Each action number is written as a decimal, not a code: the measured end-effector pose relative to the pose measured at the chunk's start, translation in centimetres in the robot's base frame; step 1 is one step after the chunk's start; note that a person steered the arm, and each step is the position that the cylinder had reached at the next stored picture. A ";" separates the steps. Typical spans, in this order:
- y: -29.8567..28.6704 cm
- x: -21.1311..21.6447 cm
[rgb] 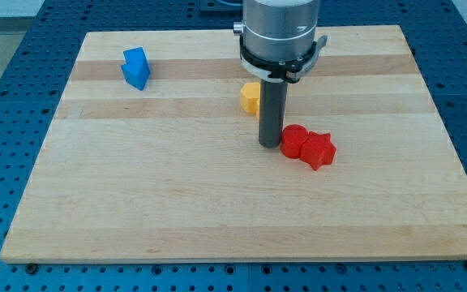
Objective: Move the blue blocks towards the bottom center
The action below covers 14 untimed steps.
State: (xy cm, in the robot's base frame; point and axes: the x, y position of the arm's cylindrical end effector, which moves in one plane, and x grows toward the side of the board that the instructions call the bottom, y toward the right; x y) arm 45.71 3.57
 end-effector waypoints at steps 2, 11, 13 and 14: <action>-0.8 -1.1; -22.8 -20.3; -22.5 -15.9; -21.8 -11.4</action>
State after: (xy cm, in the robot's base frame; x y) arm 34.26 -18.23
